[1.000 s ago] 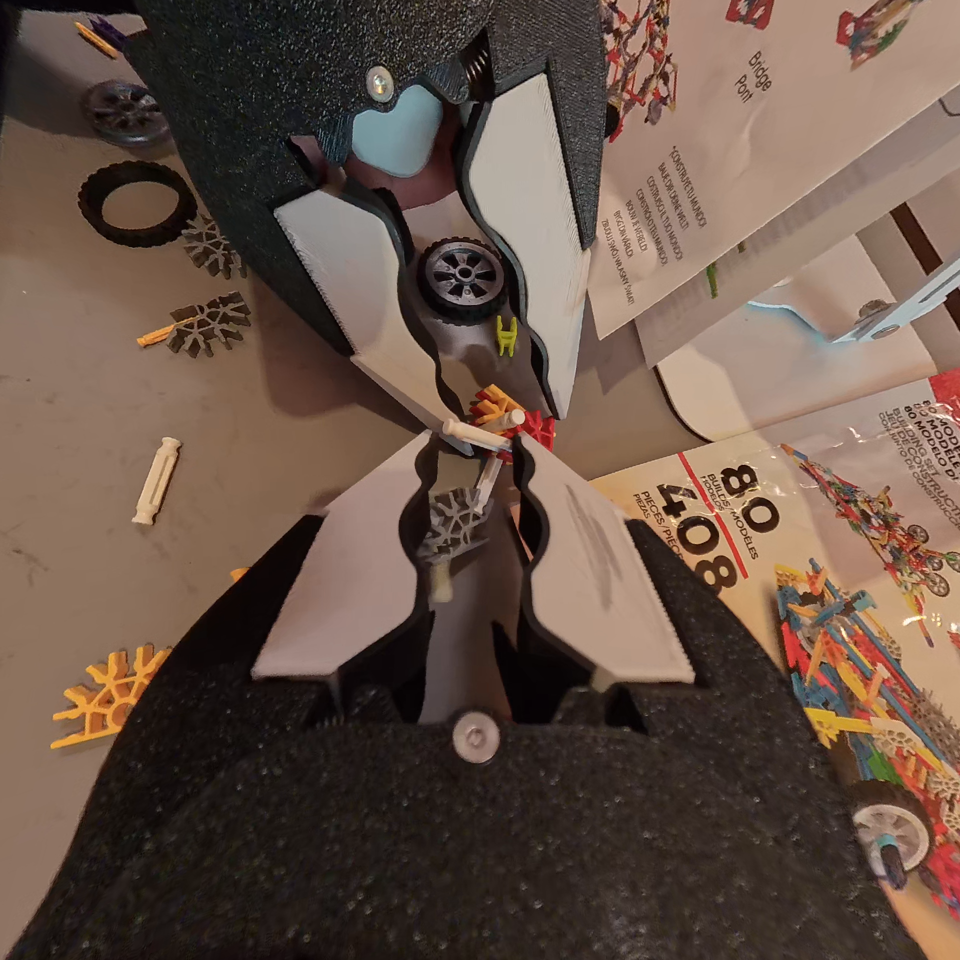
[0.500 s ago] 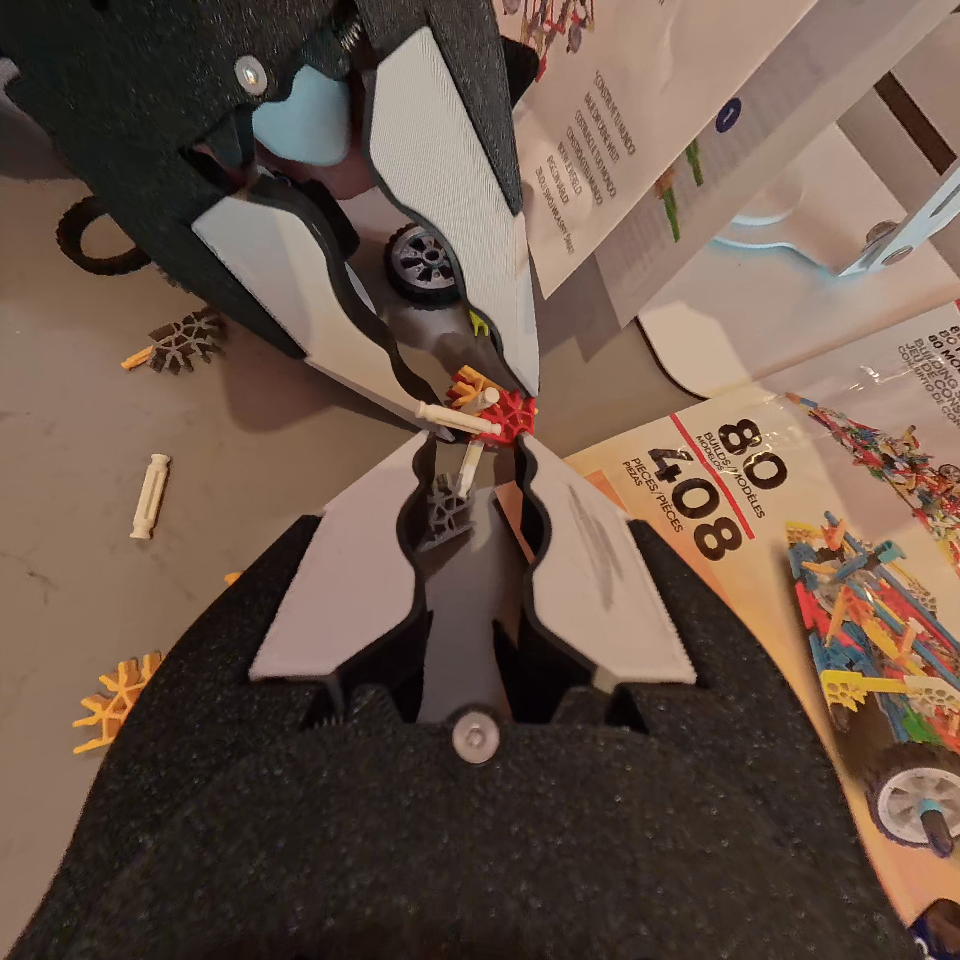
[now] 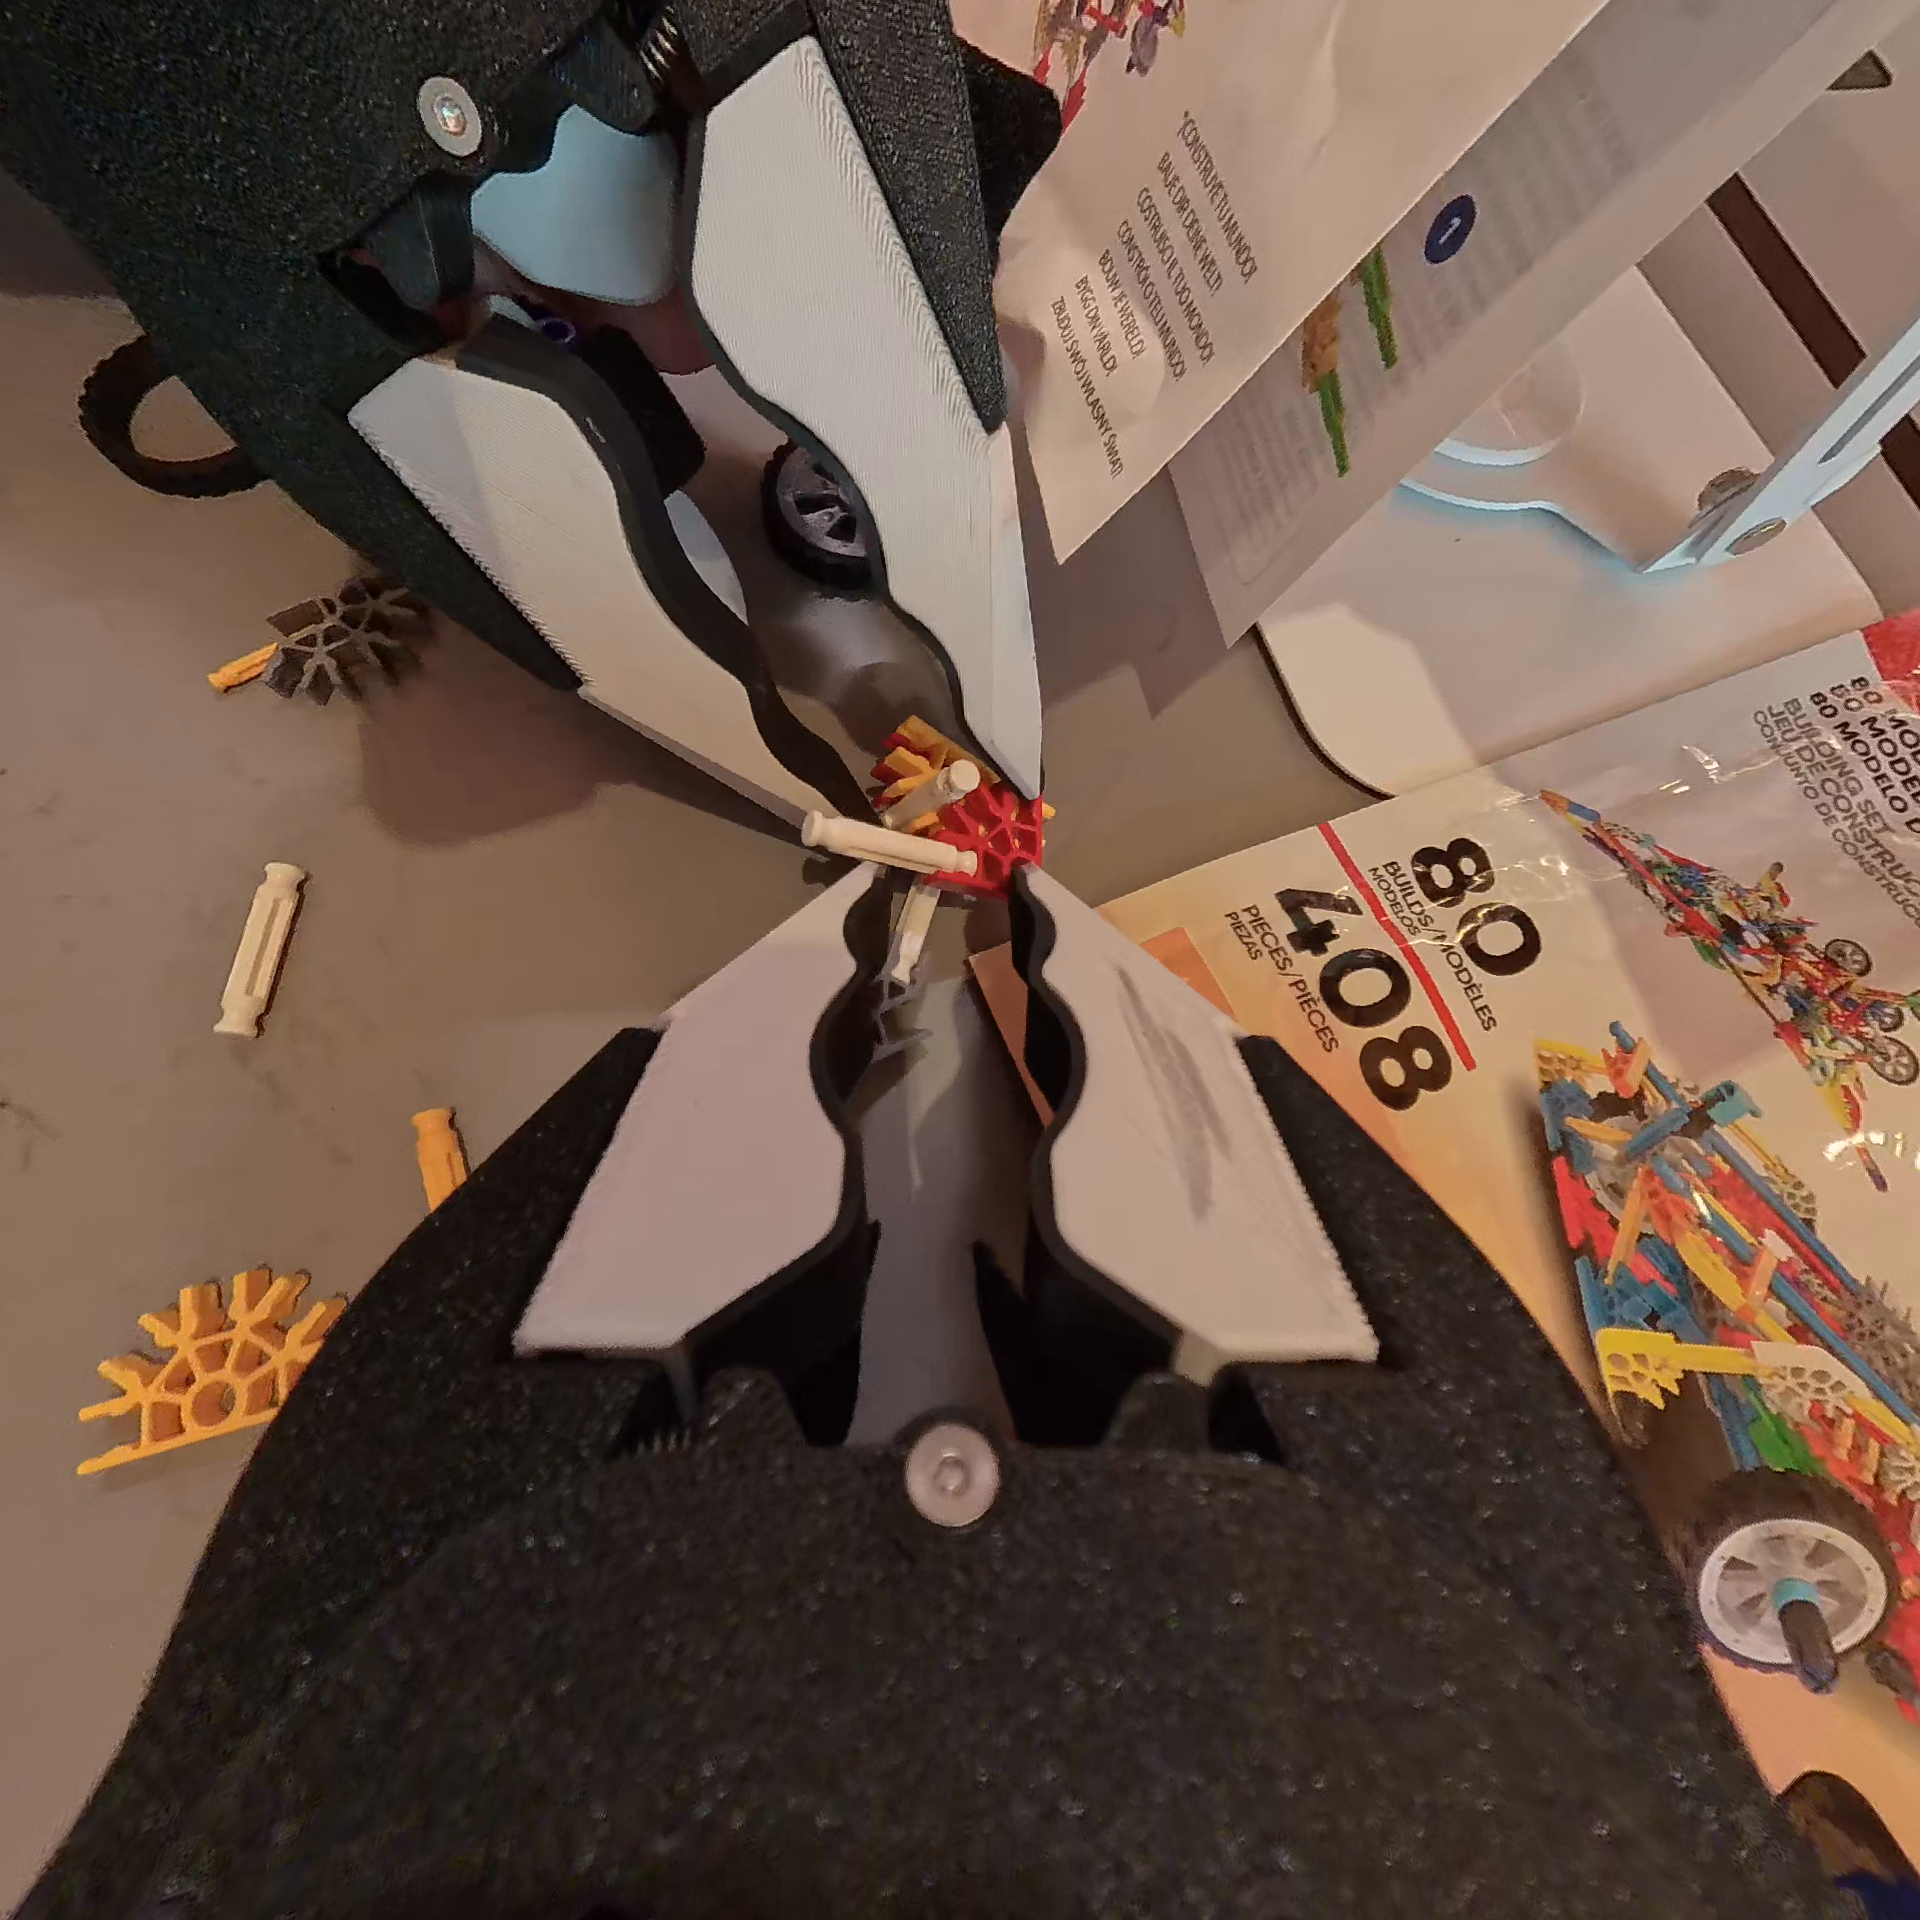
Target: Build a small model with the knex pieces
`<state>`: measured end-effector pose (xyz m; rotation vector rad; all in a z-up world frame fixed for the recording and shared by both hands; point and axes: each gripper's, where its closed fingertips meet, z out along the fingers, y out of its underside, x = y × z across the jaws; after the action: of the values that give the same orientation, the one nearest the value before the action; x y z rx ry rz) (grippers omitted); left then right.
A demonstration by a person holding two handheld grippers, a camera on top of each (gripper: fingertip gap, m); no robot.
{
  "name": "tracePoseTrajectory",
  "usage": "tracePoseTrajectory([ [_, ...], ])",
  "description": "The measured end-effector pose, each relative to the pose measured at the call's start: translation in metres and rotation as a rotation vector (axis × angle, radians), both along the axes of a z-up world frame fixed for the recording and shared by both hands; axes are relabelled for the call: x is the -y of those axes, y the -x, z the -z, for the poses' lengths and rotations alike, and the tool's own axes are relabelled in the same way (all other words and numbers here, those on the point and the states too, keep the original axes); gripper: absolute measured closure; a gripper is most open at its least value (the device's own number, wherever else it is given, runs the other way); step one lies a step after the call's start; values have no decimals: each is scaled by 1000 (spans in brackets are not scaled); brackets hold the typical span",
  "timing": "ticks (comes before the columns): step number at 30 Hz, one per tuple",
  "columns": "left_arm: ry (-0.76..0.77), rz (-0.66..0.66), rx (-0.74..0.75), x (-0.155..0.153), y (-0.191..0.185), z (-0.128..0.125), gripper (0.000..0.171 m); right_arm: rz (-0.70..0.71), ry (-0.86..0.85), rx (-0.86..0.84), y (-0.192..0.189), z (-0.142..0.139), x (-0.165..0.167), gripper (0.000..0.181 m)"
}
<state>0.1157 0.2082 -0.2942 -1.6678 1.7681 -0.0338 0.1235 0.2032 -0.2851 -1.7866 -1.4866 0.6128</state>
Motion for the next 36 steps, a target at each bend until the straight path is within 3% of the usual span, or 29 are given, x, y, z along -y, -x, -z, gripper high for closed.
tracePoseTrajectory([
  [36,-33,32,26,4,4,-2,143,-38,-112,42,3,3,1,167],
])
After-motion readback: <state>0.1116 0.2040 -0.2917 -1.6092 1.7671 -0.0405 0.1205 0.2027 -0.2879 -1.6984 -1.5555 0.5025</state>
